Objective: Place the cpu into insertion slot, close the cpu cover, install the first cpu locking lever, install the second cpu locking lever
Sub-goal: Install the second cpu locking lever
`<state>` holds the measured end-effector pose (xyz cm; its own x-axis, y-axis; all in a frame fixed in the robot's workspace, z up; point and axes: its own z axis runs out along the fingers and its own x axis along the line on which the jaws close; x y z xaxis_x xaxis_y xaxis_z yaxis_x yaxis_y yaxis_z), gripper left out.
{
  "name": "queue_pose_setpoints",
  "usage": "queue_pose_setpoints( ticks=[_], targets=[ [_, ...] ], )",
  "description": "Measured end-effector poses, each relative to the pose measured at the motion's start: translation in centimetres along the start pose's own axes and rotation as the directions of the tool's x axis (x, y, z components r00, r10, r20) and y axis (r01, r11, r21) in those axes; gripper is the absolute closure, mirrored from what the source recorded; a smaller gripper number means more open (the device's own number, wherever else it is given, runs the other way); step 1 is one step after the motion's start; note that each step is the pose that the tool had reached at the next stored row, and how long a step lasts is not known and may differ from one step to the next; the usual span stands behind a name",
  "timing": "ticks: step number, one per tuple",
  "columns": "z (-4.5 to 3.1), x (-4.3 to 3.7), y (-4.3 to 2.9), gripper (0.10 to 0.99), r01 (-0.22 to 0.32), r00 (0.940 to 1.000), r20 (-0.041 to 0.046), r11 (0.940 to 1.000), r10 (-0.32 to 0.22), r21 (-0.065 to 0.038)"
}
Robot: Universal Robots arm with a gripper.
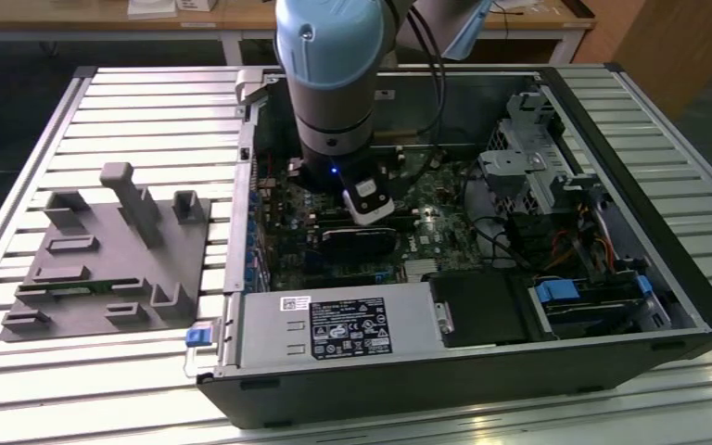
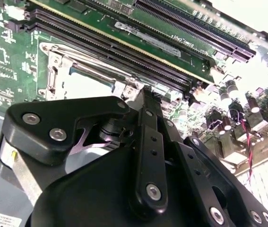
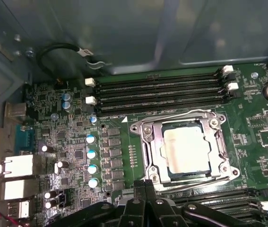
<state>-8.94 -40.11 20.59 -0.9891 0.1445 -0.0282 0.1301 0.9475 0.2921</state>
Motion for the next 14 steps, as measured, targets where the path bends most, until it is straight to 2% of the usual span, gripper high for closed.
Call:
queue_pose_setpoints(
  ticks=[7,11,14],
  targets=[
    [-0.20,-0.01,0.06,0.980,0.000,1.0000,0.0008,1.0000,0.000,0.002],
    [-0.19,-0.18,0.09,0.980,0.001,1.0000,0.0031,0.9998,-0.001,0.019],
    [-0.16,-0.61,0.15,0.980,0.002,1.0000,0.0044,0.9996,-0.002,0.029]
  ],
)
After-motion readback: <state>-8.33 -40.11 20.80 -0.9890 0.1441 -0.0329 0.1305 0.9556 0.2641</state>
